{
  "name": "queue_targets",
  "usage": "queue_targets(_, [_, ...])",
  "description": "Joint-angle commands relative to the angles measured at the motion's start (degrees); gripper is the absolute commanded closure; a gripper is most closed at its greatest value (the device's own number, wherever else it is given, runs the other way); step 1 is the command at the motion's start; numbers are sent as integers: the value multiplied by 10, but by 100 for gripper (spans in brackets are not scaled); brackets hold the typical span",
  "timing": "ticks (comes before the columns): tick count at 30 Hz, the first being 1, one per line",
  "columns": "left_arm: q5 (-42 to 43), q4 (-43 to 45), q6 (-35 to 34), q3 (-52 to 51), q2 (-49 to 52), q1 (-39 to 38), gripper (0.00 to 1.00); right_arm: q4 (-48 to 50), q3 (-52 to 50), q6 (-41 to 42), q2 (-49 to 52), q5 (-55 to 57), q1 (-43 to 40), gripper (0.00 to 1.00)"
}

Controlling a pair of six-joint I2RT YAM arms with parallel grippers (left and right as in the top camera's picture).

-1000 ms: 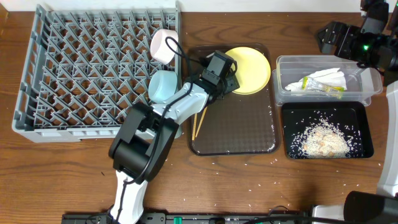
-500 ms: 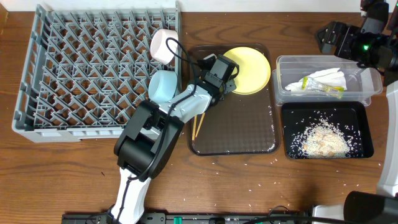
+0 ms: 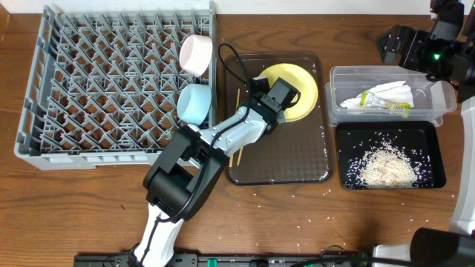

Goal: Sort waste into correct bins and load items into the dishwasher
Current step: 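Move the left gripper to the yellow plate and grasp its rim, then lift and tilt the yellow plate with the left gripper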

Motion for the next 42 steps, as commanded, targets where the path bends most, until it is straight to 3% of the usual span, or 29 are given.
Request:
queue_targets(1, [12,-29,8,-9,15,6,71,-1,0,7,-4,-2,-3,1])
queue_targets(6, [70,-44,4,-2,15,5,72,-1,0,7,-4,-2,-3,1])
queue_targets(20, [70,15,-66,-6,63,6,71,-1,0,7,-4,-2,-3,1])
queue_targets(22, [70,17,-66,-6,63,6,77,-1,0,7,-4,-2,-3,1])
queue_targets(24, [70,17,-66,-6,63,6,92,-1,0,7,-4,-2,-3,1])
queue_targets(30, [69,17,-66,-6,47,7,92,-1,0,7,-4,-2,-3,1])
queue_targets(42, [70,14,45,-6,-83,39,92,-1,0,7,-4,-2,-3,1])
